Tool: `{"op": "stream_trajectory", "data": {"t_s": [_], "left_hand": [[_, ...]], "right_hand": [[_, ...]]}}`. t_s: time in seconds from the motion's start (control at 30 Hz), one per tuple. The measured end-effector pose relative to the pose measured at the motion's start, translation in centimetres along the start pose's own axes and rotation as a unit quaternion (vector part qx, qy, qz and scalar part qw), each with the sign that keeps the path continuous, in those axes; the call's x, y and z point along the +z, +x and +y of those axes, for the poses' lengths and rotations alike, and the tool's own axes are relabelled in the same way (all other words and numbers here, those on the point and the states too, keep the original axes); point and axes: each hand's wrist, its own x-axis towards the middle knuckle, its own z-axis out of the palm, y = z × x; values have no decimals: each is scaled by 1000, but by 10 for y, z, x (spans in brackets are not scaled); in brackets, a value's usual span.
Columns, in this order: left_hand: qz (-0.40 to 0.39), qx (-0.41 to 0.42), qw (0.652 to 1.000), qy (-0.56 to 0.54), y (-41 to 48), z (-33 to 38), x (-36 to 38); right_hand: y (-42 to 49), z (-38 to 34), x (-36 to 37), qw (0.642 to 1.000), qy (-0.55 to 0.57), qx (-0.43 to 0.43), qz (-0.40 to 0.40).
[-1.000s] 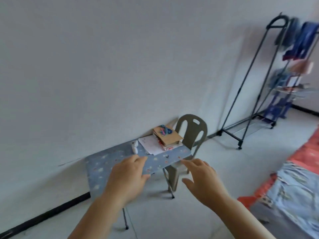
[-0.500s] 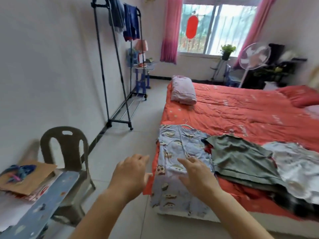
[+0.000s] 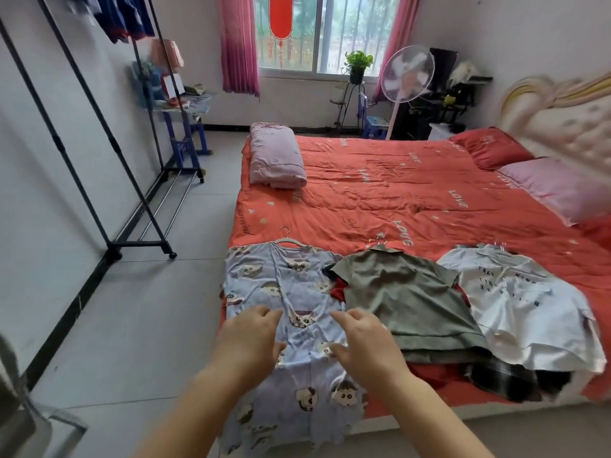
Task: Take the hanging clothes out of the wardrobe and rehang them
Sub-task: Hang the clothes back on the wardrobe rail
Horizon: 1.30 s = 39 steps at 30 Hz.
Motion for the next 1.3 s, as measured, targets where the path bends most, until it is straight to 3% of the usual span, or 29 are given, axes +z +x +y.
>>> {"op": "stream_trajectory", "data": {"t_s": [0.33, 0.9, 1.3], "left_hand": [[-43, -55, 997, -16, 145, -12, 17], [-96, -60, 991, -66, 344, -134, 108], [-65, -82, 991, -81, 461, -175, 215]], "right_hand": [[152, 48, 3, 996, 1, -28, -79], [387, 78, 105, 987, -5, 33, -156], [579, 142, 236, 993, 18, 13, -119]]}}
